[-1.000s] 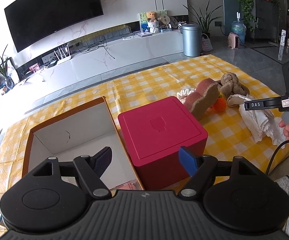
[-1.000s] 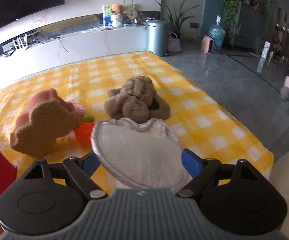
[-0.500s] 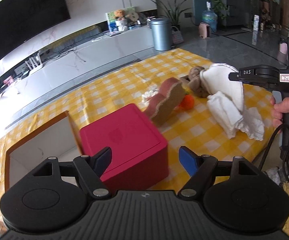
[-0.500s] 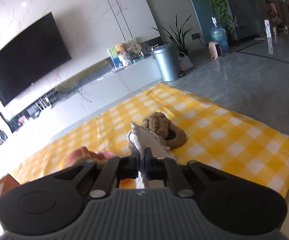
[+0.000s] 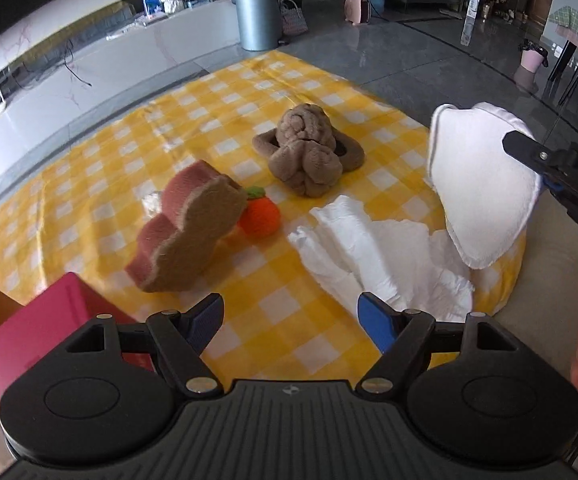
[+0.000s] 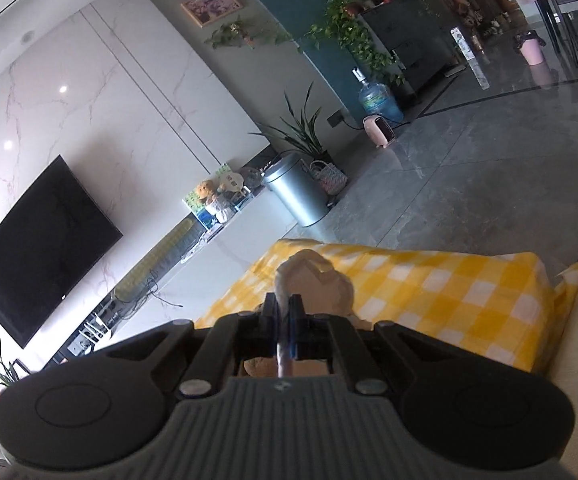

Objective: Organize soft objects
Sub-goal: 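Grasp the crumpled white cloth with the left gripper while the right gripper lifts the bib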

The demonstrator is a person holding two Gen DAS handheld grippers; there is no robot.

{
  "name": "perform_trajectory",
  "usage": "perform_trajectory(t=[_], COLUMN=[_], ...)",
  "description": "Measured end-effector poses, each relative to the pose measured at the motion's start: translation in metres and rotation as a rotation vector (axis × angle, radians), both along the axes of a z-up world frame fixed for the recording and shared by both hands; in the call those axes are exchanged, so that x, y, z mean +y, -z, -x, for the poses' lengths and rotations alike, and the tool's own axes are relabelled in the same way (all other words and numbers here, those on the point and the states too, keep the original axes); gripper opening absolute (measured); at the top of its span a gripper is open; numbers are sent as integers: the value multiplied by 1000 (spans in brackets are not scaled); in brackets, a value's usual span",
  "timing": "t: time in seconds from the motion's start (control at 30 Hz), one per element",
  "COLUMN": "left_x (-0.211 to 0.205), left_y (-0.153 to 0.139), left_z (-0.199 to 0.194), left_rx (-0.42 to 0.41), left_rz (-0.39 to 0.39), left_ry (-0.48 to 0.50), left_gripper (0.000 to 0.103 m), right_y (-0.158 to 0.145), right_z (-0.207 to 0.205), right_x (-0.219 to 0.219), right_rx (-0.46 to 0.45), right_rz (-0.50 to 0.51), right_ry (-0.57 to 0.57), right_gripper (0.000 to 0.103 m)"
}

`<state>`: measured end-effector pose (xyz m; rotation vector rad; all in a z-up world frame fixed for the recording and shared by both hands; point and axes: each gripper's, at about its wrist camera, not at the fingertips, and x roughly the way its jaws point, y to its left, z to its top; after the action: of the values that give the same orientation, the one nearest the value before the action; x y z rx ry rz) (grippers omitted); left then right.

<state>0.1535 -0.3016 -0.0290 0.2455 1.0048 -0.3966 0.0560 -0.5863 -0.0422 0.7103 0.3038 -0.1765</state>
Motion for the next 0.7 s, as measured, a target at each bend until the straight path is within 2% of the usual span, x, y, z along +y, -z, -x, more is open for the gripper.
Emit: perform_trajectory(t=[0.07,0.13,0.27,0.33,0.47,0.57,0.63,0.7], left_x=[-12,-25,-53,-59,-64,-68,-74,-80], left_y=[10,23,48,58,74,80,85,87], left_z=[-12,-24,-46,-55,-73,-77,-75,-70], left_rx=[49,96,165,186,317,353,350,329], left_rz=[31,23,-79,-109,-41,-23,-46,-80], left_ry=[11,20,96,54,45,40,82,126], left_gripper=[90,90,90,90,90,90,83,65], right_y=[0,0,10,13,14,19,21,24], right_z=[5,11,6,2,3,11,12,13], right_x=[-6,-11,-14,-11,-14,-20,-23,-26], right_rx=[-14,-21,19,51,54,43,53,55], right_rz=[-10,-3,-47,-29,-50,-84,-90,-102], right_ry=[20,35,-1,-12,-12,-5,10,16], right_gripper=[3,3,3,3,3,3,3,3])
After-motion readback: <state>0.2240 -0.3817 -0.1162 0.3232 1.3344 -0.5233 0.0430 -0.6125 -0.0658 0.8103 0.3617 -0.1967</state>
